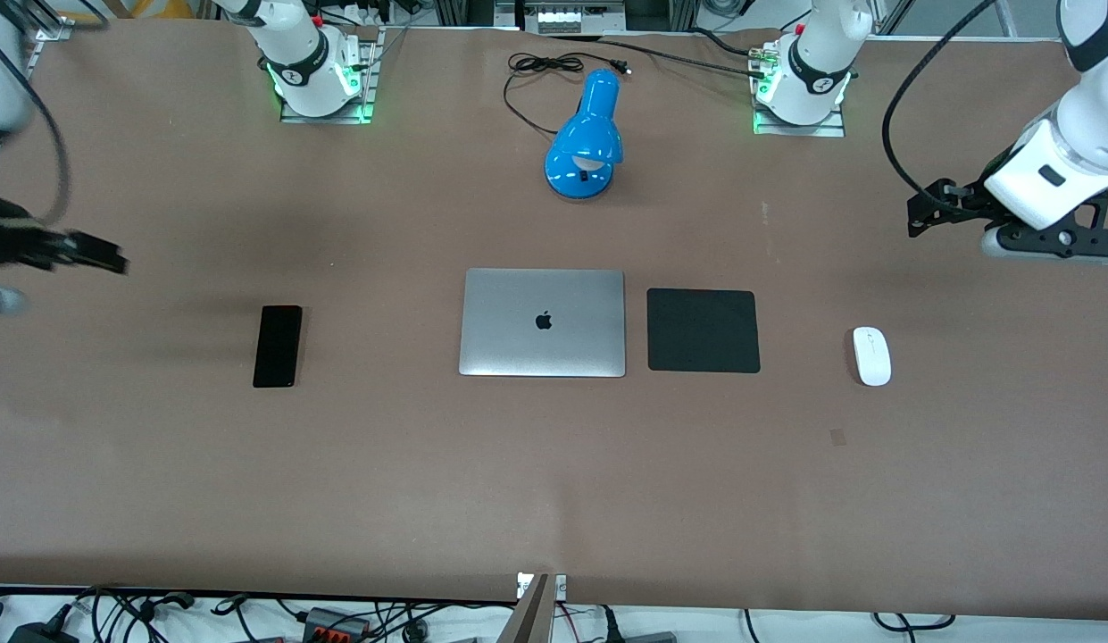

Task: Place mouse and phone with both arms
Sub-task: 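Lower the right gripper to the black phone while the left gripper reaches the mouse, then close the right gripper on the phone while the left gripper grasps the mouse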

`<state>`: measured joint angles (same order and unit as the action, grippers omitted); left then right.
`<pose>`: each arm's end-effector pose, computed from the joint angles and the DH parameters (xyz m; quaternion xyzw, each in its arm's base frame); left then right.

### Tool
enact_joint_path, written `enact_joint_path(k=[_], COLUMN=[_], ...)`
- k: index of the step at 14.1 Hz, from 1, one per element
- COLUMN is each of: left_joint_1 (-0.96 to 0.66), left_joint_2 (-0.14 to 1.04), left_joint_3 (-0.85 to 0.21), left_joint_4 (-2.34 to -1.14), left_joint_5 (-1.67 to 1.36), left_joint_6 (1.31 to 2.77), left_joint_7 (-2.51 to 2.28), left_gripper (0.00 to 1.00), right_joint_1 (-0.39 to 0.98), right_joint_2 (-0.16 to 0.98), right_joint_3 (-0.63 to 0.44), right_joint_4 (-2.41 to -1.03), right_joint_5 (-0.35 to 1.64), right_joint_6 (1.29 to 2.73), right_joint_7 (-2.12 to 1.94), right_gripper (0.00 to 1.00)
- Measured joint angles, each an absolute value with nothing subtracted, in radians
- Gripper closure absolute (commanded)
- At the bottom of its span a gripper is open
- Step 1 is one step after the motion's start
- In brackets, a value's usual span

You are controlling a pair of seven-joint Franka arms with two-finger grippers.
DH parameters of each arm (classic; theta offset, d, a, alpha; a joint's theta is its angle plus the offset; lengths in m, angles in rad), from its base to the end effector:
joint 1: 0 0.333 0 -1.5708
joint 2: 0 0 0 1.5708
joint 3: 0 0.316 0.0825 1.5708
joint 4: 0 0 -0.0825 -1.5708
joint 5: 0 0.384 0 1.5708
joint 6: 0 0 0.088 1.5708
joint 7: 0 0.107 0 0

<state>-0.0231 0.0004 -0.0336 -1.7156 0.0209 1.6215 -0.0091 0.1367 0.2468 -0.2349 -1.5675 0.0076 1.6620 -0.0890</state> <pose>0.5513 -0.0291 0.5602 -0.9985 0.0248 0.0469 0.0119 0.6178 -0.0468 0.4914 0.9970 -0.0039 -0.0747 0.0180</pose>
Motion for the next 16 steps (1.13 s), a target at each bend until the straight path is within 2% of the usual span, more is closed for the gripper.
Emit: enact_joint_path(k=[5,7,10,16], left_joint_1=[0.018,0.049,0.068,0.125], left_joint_2=[0.133,0.206,0.304,0.444], left_joint_3=[-0.024,-0.022,-0.02,-0.018], left_joint_4=[-1.712,-1.712,-1.739,-1.972], left_joint_5=[0.022,0.022,0.023,0.024], left_joint_6=[1.61,1.676,1.901,2.467], left_joint_7=[-0.007,0.011,0.057,0.139], left_gripper=[0.0,0.0,0.0,0.0], right_joint_1=[0.208,0.211,0.209,0.243], right_joint_2=[0.457,0.52,0.56,0.558], right_joint_3=[-0.231,-0.233,-0.236,-0.234], right_joint_4=[-1.571,-1.59,-1.666,-1.862], right_joint_5=[0.05,0.14,0.187,0.188], right_joint_6=[1.791,1.853,1.958,2.219], right_joint_7=[-0.076,-0.075,-0.075,-0.078], right_gripper=[0.0,0.0,0.0,0.0])
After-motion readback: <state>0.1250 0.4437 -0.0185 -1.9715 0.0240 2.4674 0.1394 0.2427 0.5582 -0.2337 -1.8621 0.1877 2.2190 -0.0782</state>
